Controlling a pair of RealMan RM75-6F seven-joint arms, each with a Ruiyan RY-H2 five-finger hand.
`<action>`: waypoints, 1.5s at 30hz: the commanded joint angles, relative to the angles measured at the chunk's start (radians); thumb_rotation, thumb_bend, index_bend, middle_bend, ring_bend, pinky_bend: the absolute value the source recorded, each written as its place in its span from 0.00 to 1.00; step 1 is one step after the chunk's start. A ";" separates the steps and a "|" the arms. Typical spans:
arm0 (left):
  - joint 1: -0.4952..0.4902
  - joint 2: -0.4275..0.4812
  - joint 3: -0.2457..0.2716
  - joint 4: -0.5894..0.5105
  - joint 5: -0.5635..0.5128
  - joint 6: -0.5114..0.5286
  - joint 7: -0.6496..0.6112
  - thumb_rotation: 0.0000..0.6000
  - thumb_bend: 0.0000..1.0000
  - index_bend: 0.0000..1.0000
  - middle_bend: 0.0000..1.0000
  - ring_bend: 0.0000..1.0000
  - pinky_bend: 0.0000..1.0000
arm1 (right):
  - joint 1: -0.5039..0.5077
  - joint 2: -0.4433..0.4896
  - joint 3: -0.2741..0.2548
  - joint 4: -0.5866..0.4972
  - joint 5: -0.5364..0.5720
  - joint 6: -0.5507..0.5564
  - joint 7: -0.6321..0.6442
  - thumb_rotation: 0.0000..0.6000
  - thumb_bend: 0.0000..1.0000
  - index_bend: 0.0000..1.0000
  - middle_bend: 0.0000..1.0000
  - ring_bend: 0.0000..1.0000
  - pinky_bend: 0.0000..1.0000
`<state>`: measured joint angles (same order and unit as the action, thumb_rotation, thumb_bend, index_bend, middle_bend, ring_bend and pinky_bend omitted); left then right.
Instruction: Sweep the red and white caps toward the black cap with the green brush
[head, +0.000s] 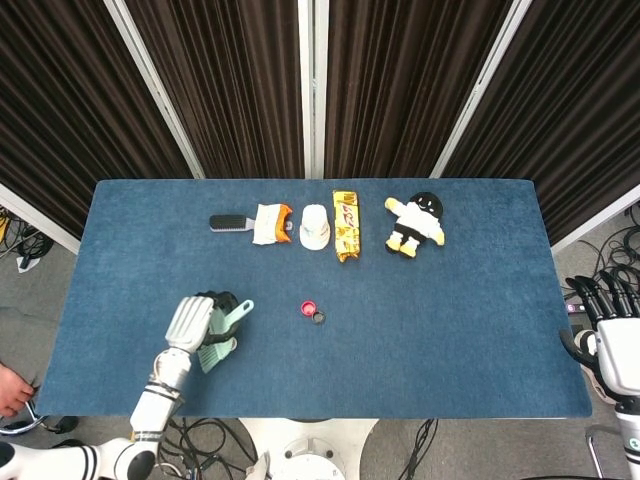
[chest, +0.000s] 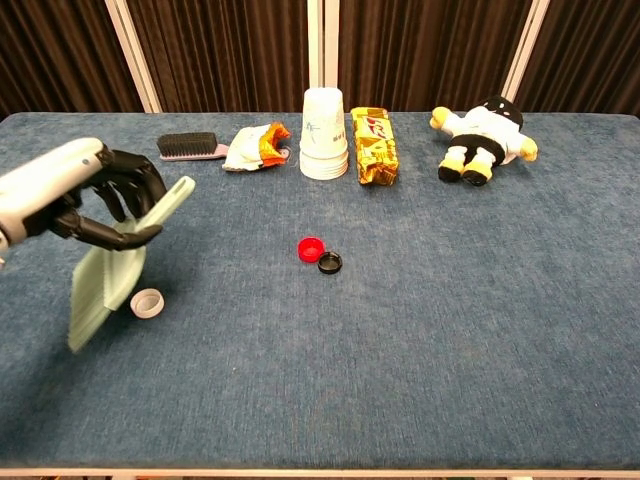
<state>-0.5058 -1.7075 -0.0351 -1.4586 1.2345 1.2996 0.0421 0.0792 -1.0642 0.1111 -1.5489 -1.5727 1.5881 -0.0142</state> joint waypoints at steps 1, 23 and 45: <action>0.008 -0.057 -0.026 0.032 0.000 -0.007 -0.007 1.00 0.41 0.49 0.57 0.47 0.32 | -0.003 0.001 -0.001 -0.002 0.001 0.005 0.000 1.00 0.15 0.18 0.19 0.08 0.15; -0.172 -0.437 -0.177 0.437 0.122 -0.098 0.012 1.00 0.42 0.49 0.57 0.47 0.32 | -0.018 0.005 -0.007 -0.009 0.006 0.022 -0.002 1.00 0.15 0.18 0.19 0.08 0.15; -0.356 -0.533 -0.330 0.572 0.081 -0.217 0.028 1.00 0.42 0.49 0.57 0.47 0.32 | -0.037 0.013 -0.005 -0.005 0.022 0.040 0.010 1.00 0.15 0.18 0.19 0.08 0.15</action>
<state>-0.8577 -2.2394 -0.3605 -0.8895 1.3125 1.0769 0.0708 0.0430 -1.0520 0.1062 -1.5547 -1.5506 1.6269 -0.0056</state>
